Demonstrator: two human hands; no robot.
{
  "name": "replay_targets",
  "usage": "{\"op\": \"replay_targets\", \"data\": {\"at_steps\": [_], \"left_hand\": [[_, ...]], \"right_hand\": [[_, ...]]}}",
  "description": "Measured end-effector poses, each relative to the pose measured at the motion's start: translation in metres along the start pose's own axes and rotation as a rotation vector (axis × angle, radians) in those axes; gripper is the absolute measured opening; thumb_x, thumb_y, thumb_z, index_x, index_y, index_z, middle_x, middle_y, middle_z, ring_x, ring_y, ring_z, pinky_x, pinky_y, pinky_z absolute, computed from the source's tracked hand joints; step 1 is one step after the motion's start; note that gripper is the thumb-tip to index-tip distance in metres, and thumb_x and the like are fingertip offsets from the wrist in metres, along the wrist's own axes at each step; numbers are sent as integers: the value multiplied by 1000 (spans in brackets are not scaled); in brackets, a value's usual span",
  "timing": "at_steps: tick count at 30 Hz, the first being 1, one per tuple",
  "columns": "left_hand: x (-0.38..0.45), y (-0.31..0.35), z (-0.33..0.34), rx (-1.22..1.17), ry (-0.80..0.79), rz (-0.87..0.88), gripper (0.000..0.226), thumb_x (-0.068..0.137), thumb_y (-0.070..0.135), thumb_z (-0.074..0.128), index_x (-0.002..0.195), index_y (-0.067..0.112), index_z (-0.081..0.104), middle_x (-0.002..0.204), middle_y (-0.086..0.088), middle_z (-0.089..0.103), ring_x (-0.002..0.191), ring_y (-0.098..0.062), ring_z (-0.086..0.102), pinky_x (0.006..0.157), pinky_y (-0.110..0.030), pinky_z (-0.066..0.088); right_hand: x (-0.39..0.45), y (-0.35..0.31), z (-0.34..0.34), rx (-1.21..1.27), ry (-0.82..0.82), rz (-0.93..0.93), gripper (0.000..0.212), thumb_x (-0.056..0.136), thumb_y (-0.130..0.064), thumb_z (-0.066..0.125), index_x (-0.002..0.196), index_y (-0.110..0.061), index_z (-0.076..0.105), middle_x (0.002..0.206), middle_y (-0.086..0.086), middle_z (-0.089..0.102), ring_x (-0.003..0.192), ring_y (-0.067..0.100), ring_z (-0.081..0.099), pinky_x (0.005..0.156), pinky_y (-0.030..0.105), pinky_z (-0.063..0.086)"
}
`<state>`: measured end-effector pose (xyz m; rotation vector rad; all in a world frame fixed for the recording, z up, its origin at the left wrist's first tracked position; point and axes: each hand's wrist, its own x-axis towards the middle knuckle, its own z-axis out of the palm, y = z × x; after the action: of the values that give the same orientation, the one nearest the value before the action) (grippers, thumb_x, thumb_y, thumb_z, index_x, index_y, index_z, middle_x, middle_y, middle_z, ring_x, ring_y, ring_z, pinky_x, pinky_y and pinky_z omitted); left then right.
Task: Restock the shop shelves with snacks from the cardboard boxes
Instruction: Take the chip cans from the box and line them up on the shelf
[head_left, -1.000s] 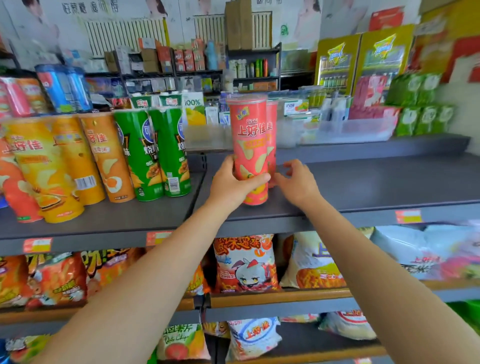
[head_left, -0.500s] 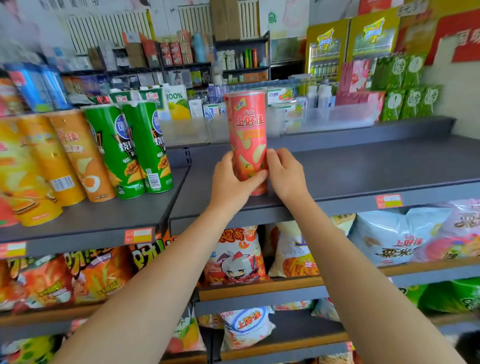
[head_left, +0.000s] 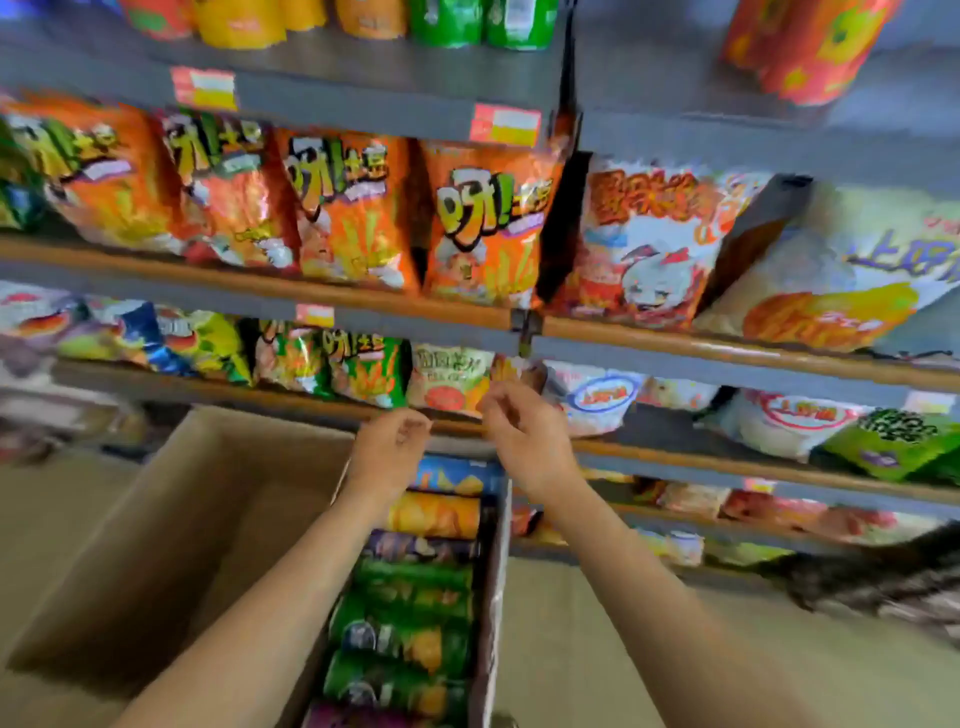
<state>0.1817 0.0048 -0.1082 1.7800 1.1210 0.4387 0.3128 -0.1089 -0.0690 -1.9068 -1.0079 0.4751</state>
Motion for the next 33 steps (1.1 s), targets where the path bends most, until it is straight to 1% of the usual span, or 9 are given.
{"op": "replay_targets", "data": {"at_steps": [4, 8, 12, 18, 21, 25, 28, 30, 33], "left_hand": [[-29, -145, -29, 321, 40, -228, 35, 79, 40, 51, 100, 17, 68, 98, -12, 68, 102, -34, 62, 87, -42, 46], [-63, -249, -41, 324, -46, -428, 66, 93, 40, 61, 150, 14, 40, 151, -11, 44, 140, -31, 38, 114, -41, 31], [-91, -292, -42, 153, -197, -509, 58, 99, 46, 53, 148, 15, 42, 141, -7, 55, 133, -29, 50, 102, -34, 39], [-83, -307, -50, 161, -301, -459, 42, 94, 49, 57, 125, 21, 57, 115, -4, 66, 109, -26, 62, 90, -37, 49], [-91, -302, -59, 238, -94, -313, 31, 89, 43, 61, 106, 17, 66, 99, -2, 64, 97, -22, 61, 82, -33, 47], [-112, -277, -77, 12, 75, -271, 28, 90, 31, 57, 69, 14, 67, 64, -3, 64, 63, -17, 60, 64, -34, 46], [-117, -264, -72, -383, -230, -521, 14, 86, 35, 72, 90, 22, 69, 82, 0, 74, 80, -14, 71, 76, -33, 57], [-116, -262, -64, -558, -303, -609, 54, 69, 43, 82, 114, 21, 62, 105, -1, 75, 98, -13, 72, 87, -34, 57], [-110, -263, -65, -547, -233, -617, 48, 71, 26, 87, 112, 22, 63, 105, 0, 74, 93, -9, 73, 78, -25, 55]], "right_hand": [[-46, 72, 121, -286, -450, 301, 24, 101, -18, 48, 111, -5, 66, 108, 16, 67, 104, 33, 62, 89, 38, 47], [-91, 119, 191, -401, -752, 518, 33, 101, -27, 51, 124, -5, 56, 124, 18, 61, 117, 35, 58, 96, 38, 47], [-124, 155, 231, -763, -942, 511, 84, 89, -48, 67, 152, -16, 23, 157, 15, 26, 142, 34, 32, 110, 48, 33], [-127, 157, 254, -1047, -1000, 451, 102, 83, -50, 74, 156, -14, 12, 163, 17, 7, 150, 36, 13, 115, 51, 30], [-122, 151, 249, -793, -996, 635, 109, 79, -45, 77, 157, -10, 9, 163, 20, 10, 149, 39, 18, 117, 47, 32], [-142, 123, 239, -193, -688, 888, 99, 76, -34, 83, 150, -7, 23, 128, 7, 56, 113, 25, 57, 93, 34, 49], [-166, 102, 243, 155, -552, 929, 106, 63, -55, 82, 149, -20, 30, 130, -5, 61, 119, 18, 60, 102, 39, 50], [-174, 93, 246, 253, -542, 946, 80, 80, -65, 66, 146, -28, 41, 134, -16, 50, 128, 12, 51, 109, 37, 42], [-168, 98, 250, 215, -460, 932, 34, 100, -52, 45, 104, -27, 69, 109, -8, 70, 106, 17, 65, 99, 38, 48]]}}
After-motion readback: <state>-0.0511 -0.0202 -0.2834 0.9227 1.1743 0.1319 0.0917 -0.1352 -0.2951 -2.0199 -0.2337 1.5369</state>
